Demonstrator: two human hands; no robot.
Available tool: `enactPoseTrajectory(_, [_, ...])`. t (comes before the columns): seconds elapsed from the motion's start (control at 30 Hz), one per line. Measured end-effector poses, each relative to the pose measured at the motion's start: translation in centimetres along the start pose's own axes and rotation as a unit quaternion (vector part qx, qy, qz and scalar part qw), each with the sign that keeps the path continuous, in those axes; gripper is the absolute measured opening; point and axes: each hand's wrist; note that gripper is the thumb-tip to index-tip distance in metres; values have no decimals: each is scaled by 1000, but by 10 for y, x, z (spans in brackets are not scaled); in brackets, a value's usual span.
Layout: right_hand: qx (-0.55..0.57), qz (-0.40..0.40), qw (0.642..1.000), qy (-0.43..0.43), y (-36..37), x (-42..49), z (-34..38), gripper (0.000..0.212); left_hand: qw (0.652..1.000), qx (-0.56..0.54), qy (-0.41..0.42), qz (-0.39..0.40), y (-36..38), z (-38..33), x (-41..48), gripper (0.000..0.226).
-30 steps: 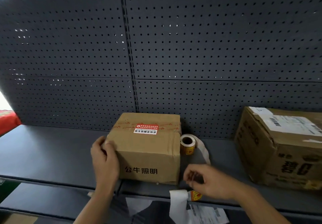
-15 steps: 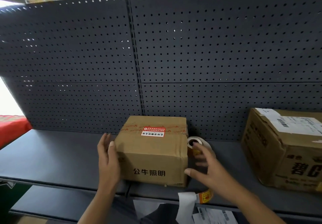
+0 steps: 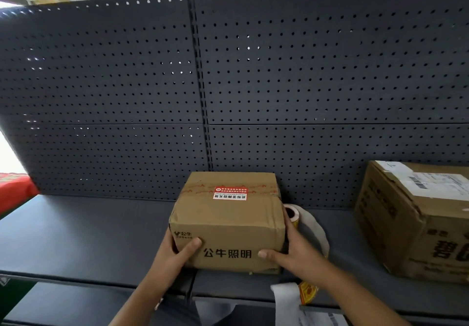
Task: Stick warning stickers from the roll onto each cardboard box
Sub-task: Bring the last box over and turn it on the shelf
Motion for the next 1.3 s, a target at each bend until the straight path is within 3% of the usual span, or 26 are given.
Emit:
enactPoseTrajectory(0.13, [-11,-40,999,2,-8,2,7,112,1000,-18,24,-10,3,-17,3,75])
enactPoseTrajectory(0.23, [-12,-95,995,-5,-16,1,24,91,1000,-21,19,11,4,-44,4,85])
enactPoseTrajectory(0.4, [27,-182,983,3,-24,0,67,38,999,8,-11,52,0,-90,4,55])
enactPoseTrajectory(0.47, [24,-196,980,33,-30,6,75,41,998,16,-22,53,-6,-103,8,56])
enactPoseTrajectory(0.63, [28,-132,984,116,-45,16,84,54,996,42,-65,36,-4,-117,19,59])
enactPoseTrajectory(0.83, [20,-117,980,160,-53,34,82,66,994,28,-101,-11,4,-114,38,65])
enactPoseTrajectory(1.1, [6,-114,970,215,-62,57,68,67,988,138,-63,-40,13,-128,51,60])
enactPoseTrajectory(1.3, [-21,-163,971,176,-67,67,66,70,959,276,4,-57,16,-139,58,63])
Point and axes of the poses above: each hand's wrist, its own x-axis towards the middle knuckle, its own y-axis out of the palm, z = x × y, and after that the axes turned 7 degrees about -x, right-handed
